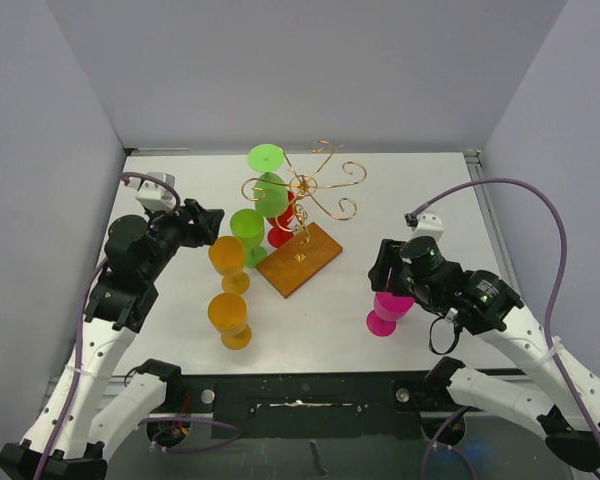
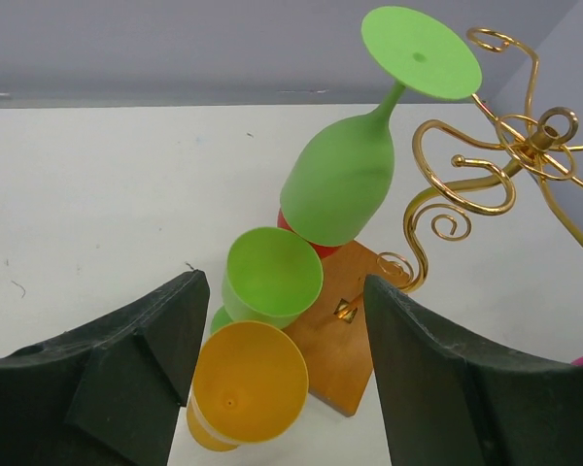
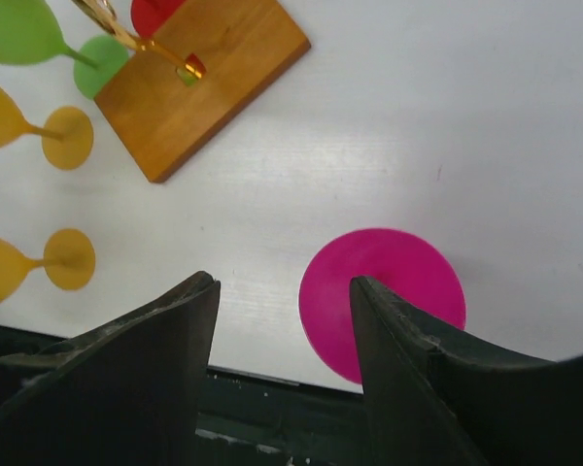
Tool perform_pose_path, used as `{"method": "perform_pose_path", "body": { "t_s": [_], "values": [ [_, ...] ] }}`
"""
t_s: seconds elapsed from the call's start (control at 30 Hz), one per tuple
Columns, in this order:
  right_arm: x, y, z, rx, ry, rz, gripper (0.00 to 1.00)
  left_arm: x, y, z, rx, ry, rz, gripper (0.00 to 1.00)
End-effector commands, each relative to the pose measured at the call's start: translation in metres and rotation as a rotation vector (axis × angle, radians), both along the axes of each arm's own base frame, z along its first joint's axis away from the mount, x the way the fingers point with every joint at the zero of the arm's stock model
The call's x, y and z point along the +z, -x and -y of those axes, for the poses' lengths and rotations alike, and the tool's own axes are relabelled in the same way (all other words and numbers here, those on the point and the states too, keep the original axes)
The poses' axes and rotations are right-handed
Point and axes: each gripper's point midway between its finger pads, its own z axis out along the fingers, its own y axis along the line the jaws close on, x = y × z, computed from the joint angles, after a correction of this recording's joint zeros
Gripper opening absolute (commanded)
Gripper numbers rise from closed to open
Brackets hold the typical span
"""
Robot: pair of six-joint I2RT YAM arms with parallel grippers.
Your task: Place the wine glass upside down on the wine glass rack
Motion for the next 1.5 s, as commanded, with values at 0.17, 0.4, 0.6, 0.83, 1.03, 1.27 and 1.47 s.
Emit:
{"method": "perform_pose_path", "body": {
  "t_s": [0.17,0.4,0.6,0.83,1.03,1.27,1.47],
  "values": [
    [-0.05,0.031,-0.022,0.094,-0.016,-0.239,0.5,0.041,0.01,0.008,-0.071,0.022,0.203,0.64],
    [-0.063,0.023,-0.025,0.071,0.023,-0.272,0.43,0.042,0.01,0.007,-0.07,0.006,0.211,0.64],
    [-0.069,0.016,-0.019,0.031,0.074,-0.271,0.26,0.048,0.01,0.007,-0.076,0.0,0.221,0.64],
    [-0.065,0.007,-0.017,0.022,0.091,-0.229,0.01,0.065,0.017,0.009,-0.096,0.006,0.258,0.64],
    [-0.027,-0.011,-0.002,-0.046,0.089,-0.07,0.0,0.086,0.026,0.018,-0.162,0.011,0.303,0.64],
    [0.06,-0.037,0.038,-0.244,0.053,0.251,0.0,0.132,0.028,0.033,-0.238,0.104,0.378,0.64],
    [0.152,-0.056,0.056,-0.354,-0.037,0.561,0.0,0.172,0.036,0.057,-0.381,0.221,0.44,0.64]
  ]
}}
